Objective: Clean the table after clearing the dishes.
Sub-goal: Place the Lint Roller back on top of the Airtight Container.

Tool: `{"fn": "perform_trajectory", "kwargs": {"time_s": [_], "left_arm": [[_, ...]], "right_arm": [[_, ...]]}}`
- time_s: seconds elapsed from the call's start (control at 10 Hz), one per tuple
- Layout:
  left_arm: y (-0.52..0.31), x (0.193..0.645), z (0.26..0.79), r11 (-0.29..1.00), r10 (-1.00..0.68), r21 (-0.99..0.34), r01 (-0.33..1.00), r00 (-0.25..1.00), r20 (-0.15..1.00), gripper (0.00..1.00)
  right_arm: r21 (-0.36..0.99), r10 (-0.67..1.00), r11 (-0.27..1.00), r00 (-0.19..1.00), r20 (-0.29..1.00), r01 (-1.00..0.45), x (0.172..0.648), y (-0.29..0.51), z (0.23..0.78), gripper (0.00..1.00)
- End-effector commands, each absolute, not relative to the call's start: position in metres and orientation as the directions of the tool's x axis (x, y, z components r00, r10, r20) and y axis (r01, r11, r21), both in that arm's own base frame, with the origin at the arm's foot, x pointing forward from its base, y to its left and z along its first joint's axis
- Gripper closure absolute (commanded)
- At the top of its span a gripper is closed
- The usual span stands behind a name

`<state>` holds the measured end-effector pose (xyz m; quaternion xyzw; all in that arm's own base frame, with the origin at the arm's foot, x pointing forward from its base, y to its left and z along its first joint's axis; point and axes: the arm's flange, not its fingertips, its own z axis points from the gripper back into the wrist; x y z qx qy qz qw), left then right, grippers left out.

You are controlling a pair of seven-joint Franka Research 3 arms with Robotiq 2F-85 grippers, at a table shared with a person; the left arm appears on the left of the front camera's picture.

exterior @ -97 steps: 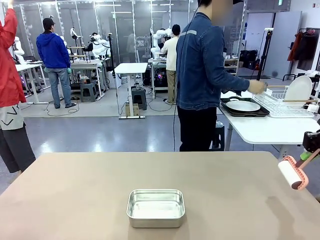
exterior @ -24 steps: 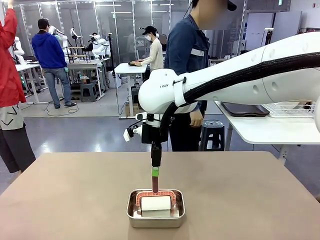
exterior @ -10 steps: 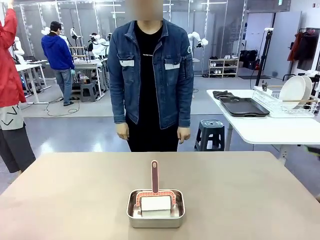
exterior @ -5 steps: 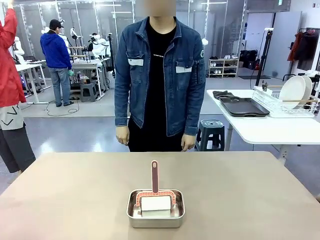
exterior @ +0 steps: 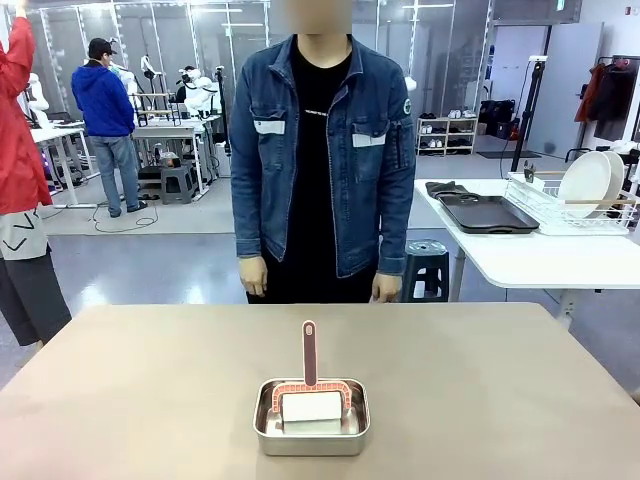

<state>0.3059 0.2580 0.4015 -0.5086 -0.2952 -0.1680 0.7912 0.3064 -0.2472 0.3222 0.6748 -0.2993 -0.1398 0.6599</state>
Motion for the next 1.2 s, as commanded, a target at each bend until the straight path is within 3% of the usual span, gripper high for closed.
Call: {"fn": "perform_trajectory", "kwargs": {"time_s": [0.0, 1.1], "left_arm": [[0.2581, 0.3006, 0.4041, 0.426, 0.031, -0.705, 0.566, 0.770, 0.637, 0.00], [0.2581, 0.3006, 0.4041, 0.426, 0.031, -0.705, 0.566, 0.770, 0.637, 0.00]], "right_arm": [[0.972, -0.589, 0.045, 0.780, 0.211, -0.229, 0.3055, -0.2501, 0.3247, 0.00], [0.972, -0.589, 0.045, 0.780, 0.211, -0.229, 0.3055, -0.2501, 0.3247, 0.00]]}}
